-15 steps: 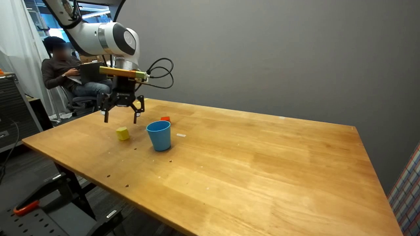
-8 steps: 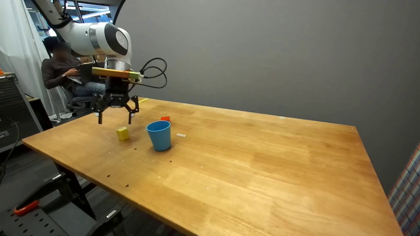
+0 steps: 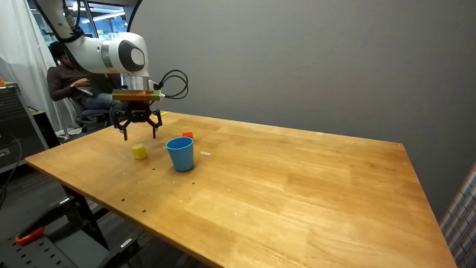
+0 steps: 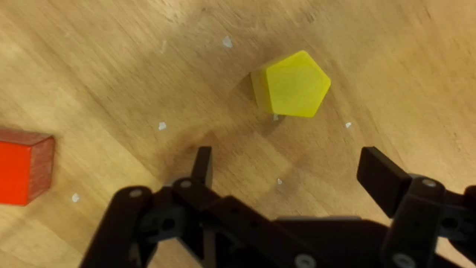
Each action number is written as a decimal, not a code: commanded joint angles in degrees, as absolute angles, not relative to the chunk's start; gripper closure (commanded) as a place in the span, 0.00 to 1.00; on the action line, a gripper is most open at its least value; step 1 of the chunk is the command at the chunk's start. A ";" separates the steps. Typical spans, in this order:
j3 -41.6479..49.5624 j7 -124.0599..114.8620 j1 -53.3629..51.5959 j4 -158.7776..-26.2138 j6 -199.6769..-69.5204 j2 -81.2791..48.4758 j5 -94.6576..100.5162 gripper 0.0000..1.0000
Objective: Put the yellow block in the cup
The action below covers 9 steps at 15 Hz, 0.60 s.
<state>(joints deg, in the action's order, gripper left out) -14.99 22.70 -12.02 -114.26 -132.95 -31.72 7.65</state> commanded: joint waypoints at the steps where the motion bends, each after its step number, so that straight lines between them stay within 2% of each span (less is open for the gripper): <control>1: -16.58 24.39 -9.82 -115.74 -137.03 -32.80 4.33 0.00; 9: -17.22 21.92 -8.63 -123.12 -143.97 -31.29 0.41 0.00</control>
